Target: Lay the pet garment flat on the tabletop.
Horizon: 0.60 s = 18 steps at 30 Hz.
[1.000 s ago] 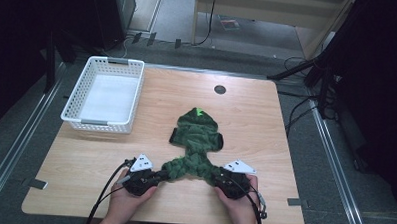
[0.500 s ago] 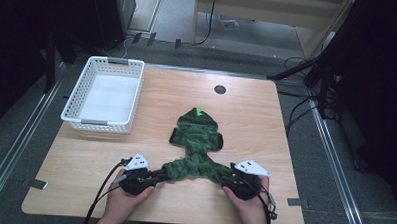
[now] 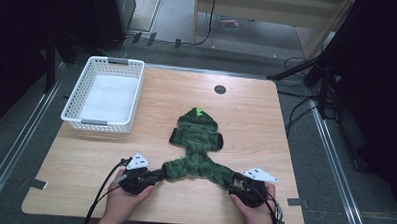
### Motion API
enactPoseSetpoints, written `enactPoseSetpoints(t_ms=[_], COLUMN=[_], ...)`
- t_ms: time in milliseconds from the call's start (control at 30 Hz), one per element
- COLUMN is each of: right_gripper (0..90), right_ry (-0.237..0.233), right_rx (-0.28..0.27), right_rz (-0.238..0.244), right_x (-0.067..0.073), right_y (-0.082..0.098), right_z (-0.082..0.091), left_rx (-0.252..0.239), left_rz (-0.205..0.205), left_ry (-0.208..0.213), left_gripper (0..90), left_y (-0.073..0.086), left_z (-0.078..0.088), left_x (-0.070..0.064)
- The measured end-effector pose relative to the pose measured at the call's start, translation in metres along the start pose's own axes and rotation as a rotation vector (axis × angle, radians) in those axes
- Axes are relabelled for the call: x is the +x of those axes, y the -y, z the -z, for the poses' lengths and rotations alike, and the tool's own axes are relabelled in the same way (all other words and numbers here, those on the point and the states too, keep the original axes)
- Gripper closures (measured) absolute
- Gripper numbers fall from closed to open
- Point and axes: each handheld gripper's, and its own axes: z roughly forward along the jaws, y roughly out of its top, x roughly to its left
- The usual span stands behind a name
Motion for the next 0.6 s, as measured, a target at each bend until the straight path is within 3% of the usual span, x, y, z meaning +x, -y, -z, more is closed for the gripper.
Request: enactPoseSetpoints(t_ms=[67,167,267,400,533,600], right_gripper=[45.0,36.2,27.1,12.7,3.7,0.0], right_ry=[-0.001,-0.003,0.020,0.059,0.096,0.100], right_rx=[-0.008,-0.056,-0.096,-0.144,-0.190,-0.202], right_rz=[-0.004,-0.013,-0.032,-0.060,-0.049,-0.050], right_x=[0.000,-0.004,-0.010,-0.020,-0.030,-0.035], right_y=[-0.001,-0.002,-0.004,-0.007,-0.007,-0.006], right_z=[0.002,0.008,0.015,0.027,0.038,0.041], left_rx=[-0.006,-0.064,-0.136,-0.168,-0.215,-0.233], left_rz=[0.004,-0.009,-0.046,-0.056,-0.020,-0.022], left_ry=[0.009,0.030,-0.005,-0.062,-0.094,-0.096], left_gripper=[76.8,61.4,42.4,25.5,12.3,4.7], left_y=[0.000,0.001,0.002,0.001,0.000,0.001], left_z=[0.001,0.005,0.012,0.018,0.030,0.037], left_x=[0.001,0.001,-0.002,-0.001,0.007,0.012])
